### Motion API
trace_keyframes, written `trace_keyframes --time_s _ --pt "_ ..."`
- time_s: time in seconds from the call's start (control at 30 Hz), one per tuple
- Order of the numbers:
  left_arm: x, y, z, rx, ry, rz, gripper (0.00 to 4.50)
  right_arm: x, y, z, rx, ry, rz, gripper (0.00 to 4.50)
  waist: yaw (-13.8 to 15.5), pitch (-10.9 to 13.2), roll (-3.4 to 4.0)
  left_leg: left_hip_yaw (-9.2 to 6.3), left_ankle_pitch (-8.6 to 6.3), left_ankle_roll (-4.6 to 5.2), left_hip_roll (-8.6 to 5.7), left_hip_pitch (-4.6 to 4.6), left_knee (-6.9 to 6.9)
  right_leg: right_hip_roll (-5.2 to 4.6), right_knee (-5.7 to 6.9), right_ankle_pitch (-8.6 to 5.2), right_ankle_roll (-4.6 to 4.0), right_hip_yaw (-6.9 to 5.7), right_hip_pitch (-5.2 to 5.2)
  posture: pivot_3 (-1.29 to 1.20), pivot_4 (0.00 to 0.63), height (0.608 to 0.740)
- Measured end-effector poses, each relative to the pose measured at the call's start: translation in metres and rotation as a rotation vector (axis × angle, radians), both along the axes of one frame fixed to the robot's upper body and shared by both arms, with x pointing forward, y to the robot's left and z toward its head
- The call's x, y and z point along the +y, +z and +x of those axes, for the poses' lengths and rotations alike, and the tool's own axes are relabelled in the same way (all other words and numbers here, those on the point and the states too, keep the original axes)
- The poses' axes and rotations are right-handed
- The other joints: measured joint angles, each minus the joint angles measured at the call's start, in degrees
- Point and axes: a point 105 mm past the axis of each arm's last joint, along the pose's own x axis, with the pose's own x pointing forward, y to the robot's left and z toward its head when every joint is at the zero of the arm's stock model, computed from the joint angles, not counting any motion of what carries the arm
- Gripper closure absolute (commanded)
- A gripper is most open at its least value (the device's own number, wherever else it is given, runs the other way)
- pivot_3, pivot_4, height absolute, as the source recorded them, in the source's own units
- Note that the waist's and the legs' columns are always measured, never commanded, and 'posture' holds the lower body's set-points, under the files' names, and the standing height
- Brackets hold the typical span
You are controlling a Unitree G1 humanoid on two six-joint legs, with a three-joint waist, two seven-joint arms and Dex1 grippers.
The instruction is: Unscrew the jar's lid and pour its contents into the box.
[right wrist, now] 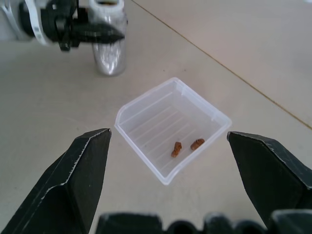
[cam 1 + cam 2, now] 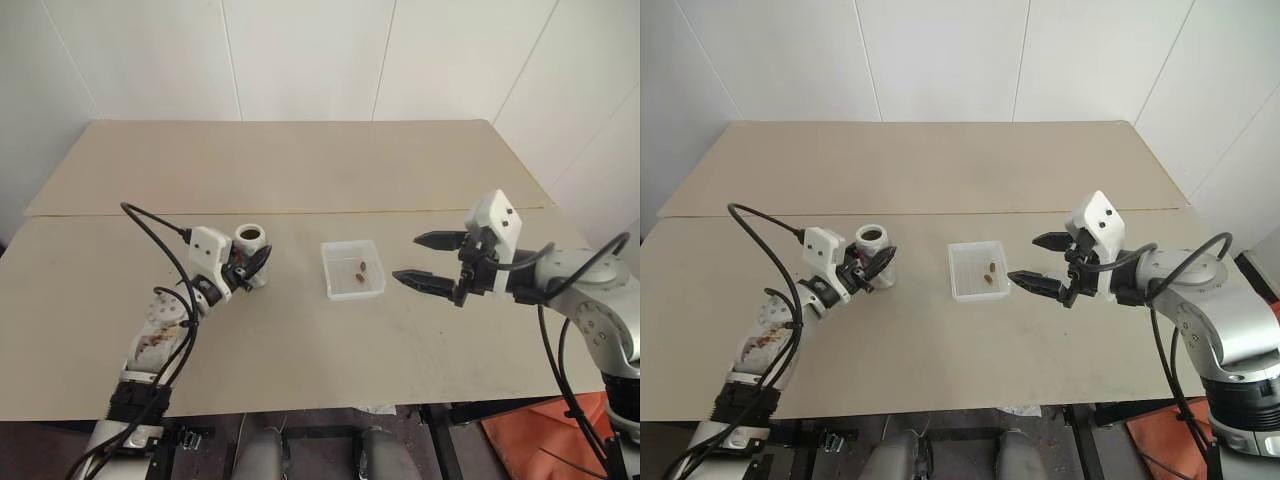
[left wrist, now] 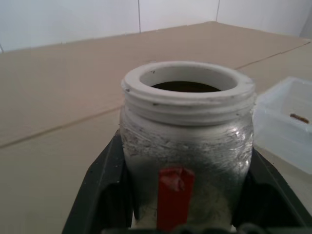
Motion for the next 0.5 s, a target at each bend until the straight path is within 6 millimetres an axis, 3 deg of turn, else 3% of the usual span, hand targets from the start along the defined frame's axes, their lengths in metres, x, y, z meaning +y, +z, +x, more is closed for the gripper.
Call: trace_keyframes --time_s 0.13,0.27,0.37,0.5 --pt "0.000 -0.013 -0.003 -0.003 0.012 0.020 0.03 0.001 0.000 0.000 -0.001 -0.001 0.009 0.00 0.0 0.0 0.00 -0.05 0.00 0.01 0.00 0.01 0.00 -0.02 0.00 0.01 -0.01 0.01 0.00 0.00 0.150 0.740" --pt "0.007 -0.011 -0.006 -0.014 0.022 0.030 0.03 0.002 0.000 0.000 -0.002 0.004 0.011 0.00 0.0 0.0 0.00 -0.13 -0.02 0.02 0.02 0.01 -0.01 -0.02 -0.01 0.01 -0.01 0.02 -0.01 0.00 0.150 0.740" --pt "0.022 -0.013 -0.026 0.016 -0.016 0.097 0.03 0.000 -0.003 -0.001 0.004 0.004 0.007 0.00 -0.7 0.0 0.00 -0.11 -0.03 0.04 0.10 0.02 -0.09 0.00 -0.05 -0.01 -0.01 0.08 -0.06 0.00 0.150 0.740" --pt "0.050 -0.010 -0.068 0.108 -0.127 0.208 0.03 -0.013 -0.011 -0.003 0.032 -0.014 -0.009 0.00 -0.9 0.0 0.00 -0.05 -0.05 0.02 0.31 0.05 -0.17 0.00 -0.08 -0.04 -0.07 0.07 -0.09 0.00 0.150 0.740"
